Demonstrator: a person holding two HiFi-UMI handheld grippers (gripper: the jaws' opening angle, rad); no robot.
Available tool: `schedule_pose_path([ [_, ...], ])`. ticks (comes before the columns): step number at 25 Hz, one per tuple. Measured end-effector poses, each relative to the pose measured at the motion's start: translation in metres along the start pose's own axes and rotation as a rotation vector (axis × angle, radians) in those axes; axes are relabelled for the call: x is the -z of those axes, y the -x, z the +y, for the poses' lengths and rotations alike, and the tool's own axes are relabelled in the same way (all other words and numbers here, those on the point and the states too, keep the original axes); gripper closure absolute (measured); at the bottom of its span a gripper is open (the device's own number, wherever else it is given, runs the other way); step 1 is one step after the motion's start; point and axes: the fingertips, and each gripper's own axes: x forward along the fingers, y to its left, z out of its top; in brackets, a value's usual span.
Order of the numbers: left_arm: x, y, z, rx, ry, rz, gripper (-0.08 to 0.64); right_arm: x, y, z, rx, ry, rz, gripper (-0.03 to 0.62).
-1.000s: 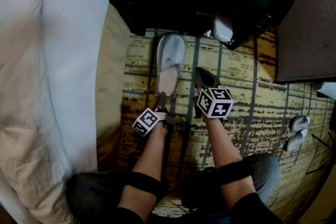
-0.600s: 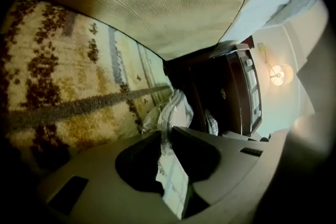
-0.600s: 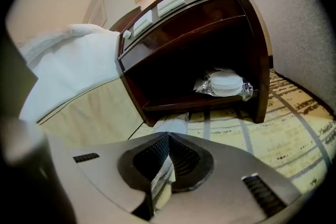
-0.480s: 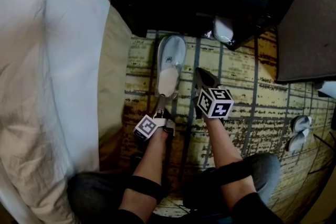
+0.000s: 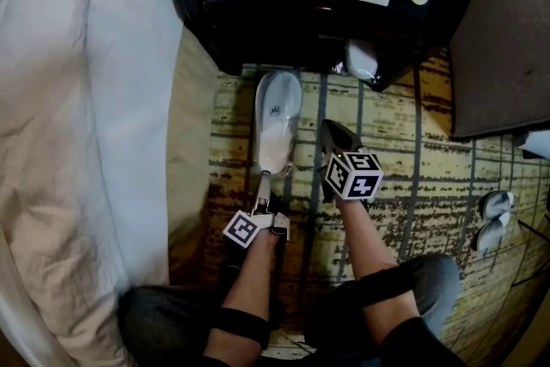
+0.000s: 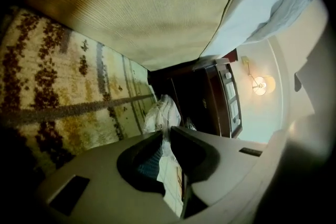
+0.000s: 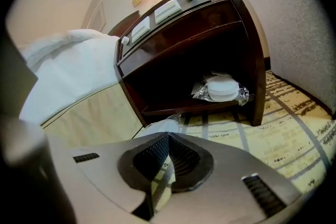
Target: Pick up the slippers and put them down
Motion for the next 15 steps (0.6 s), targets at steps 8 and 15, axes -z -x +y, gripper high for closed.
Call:
schedule_pose_path([
  [8,0.002,0.025,-0.022,0.09,0.033,-0.015,0.526,-0.009,0.004,0.001,0.0,-0.006,-0.023,0.591],
  [15,-0.01,0.026,-0.053,0.181,0.049,-0.066,0.528,-0.016,0.006,0.0,-0.001,-0.015,-0.041,0.591],
])
